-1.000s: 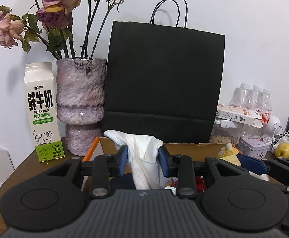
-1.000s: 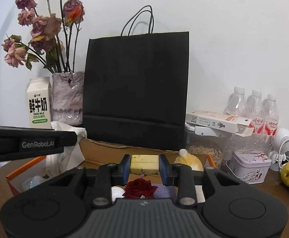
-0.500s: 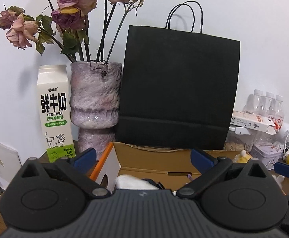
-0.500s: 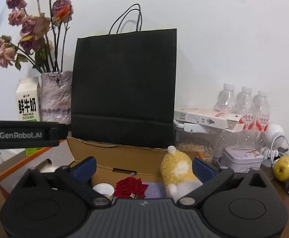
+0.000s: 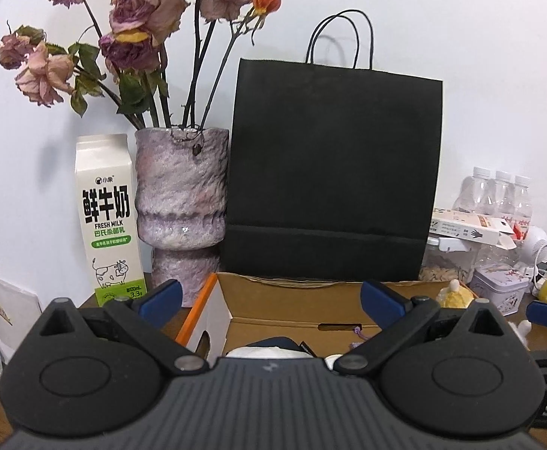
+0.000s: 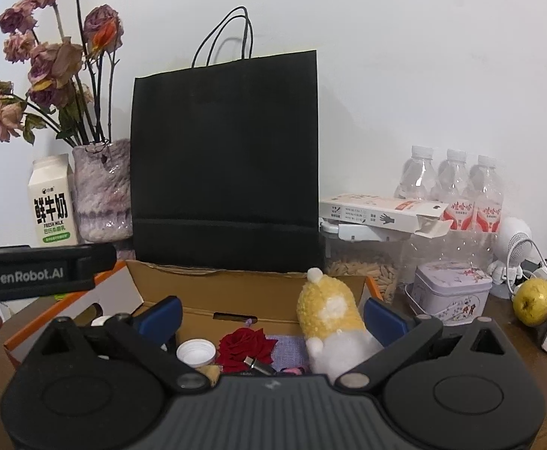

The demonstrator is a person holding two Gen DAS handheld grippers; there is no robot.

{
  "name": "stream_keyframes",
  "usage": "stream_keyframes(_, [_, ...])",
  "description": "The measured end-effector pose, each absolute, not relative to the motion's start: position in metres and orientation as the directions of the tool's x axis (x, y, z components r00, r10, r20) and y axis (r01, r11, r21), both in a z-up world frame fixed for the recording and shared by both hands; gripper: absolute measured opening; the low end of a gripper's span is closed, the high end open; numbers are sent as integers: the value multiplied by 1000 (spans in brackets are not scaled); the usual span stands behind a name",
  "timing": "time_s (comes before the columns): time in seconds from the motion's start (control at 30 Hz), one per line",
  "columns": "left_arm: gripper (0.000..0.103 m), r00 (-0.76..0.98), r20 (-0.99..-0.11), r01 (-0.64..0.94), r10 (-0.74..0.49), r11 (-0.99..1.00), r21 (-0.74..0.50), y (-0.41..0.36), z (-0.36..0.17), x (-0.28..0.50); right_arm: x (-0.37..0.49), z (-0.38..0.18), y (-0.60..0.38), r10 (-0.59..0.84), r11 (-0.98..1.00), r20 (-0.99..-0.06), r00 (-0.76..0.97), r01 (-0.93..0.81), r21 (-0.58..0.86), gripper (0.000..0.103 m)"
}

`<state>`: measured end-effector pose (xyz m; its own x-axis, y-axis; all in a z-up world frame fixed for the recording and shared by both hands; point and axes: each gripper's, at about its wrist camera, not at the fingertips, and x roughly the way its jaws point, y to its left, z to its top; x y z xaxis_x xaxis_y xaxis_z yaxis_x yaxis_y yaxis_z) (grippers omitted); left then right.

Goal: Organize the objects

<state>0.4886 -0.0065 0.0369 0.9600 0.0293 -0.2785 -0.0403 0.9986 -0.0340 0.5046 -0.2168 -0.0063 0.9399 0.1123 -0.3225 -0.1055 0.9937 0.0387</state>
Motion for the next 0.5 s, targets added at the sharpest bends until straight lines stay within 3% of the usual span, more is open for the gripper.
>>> stream_keyframes(0.5, [103, 950, -313, -23, 12, 999, -31, 2, 40, 435, 452, 0, -229, 124, 992, -331, 935, -110, 60, 103])
